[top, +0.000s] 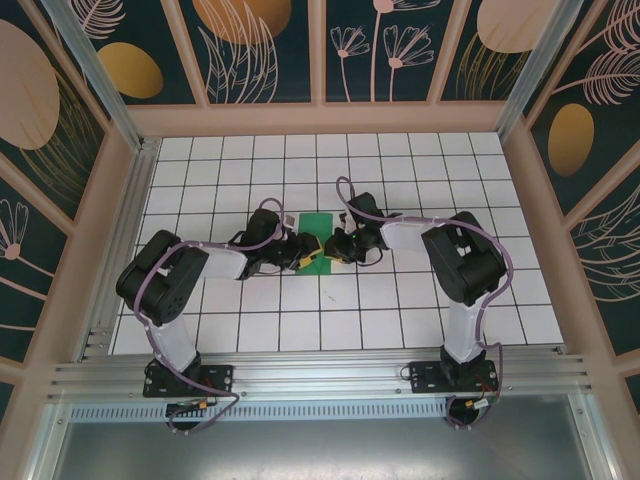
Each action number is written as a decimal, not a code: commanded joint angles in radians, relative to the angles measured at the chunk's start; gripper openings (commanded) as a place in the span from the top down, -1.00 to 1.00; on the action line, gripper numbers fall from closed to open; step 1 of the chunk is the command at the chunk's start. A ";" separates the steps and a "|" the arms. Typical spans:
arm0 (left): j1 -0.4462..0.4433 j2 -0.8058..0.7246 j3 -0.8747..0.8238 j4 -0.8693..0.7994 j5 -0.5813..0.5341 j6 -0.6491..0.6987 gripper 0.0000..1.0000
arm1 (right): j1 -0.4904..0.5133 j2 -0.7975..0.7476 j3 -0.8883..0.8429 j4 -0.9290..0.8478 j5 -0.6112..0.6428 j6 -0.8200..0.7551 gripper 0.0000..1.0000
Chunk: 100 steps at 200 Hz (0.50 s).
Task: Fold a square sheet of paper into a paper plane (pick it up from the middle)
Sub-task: Fold the triangle a second time at the center of the table.
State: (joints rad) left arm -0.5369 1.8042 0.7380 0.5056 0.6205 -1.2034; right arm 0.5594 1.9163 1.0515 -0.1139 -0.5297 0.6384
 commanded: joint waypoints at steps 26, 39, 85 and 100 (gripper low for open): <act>-0.005 0.039 0.024 0.075 0.007 -0.027 0.19 | -0.006 -0.013 -0.034 0.023 -0.006 0.016 0.58; -0.006 0.043 0.023 0.071 -0.002 -0.028 0.25 | -0.007 -0.030 -0.045 0.043 -0.011 0.018 0.58; -0.006 0.057 0.027 0.066 -0.017 -0.024 0.39 | -0.045 -0.116 -0.096 0.121 -0.035 0.008 0.59; -0.006 0.062 0.026 0.067 -0.016 -0.024 0.43 | -0.050 -0.152 -0.121 0.151 -0.039 0.003 0.58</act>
State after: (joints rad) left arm -0.5369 1.8477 0.7467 0.5449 0.6163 -1.2285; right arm 0.5209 1.8481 0.9672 -0.0364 -0.5480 0.6426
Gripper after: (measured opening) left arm 0.299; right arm 0.207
